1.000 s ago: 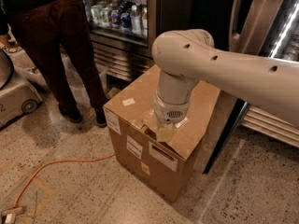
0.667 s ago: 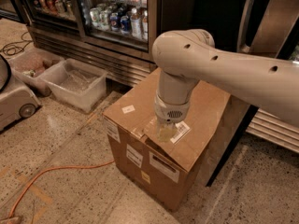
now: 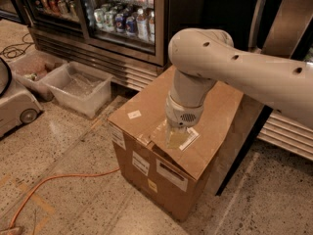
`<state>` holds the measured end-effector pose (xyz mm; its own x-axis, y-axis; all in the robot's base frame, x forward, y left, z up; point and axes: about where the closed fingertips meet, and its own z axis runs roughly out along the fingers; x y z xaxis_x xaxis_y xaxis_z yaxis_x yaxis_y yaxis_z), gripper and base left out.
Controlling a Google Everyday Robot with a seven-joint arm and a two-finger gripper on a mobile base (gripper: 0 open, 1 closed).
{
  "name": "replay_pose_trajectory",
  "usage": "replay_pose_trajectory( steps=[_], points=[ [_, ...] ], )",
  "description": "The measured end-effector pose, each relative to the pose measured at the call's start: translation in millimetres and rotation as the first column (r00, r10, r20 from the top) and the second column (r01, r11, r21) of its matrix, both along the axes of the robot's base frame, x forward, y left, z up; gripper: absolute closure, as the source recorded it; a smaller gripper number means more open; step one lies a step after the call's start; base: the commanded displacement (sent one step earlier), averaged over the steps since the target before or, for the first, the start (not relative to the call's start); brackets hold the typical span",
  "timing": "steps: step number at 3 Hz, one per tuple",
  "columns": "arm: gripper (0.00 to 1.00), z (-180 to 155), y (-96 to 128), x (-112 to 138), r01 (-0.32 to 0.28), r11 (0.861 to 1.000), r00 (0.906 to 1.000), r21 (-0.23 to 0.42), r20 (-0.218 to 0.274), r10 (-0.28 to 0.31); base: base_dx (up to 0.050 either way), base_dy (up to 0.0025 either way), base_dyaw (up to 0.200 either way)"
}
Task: Close left fridge door
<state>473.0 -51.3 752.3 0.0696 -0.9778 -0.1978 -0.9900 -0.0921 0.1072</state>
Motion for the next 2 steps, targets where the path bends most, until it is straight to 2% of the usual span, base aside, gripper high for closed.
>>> replay_pose_trajectory(
  steps=[1, 2],
  points=[
    [1.0, 9, -8, 18, 0.024, 0.999, 0.9988, 0.027, -0.044, -0.023, 0.0, 0.0, 0.0],
    [1.0, 19, -11, 50, 0.069, 0.998, 0.9932, -0.004, -0.094, -0.069, 0.0, 0.0, 0.0]
  ],
)
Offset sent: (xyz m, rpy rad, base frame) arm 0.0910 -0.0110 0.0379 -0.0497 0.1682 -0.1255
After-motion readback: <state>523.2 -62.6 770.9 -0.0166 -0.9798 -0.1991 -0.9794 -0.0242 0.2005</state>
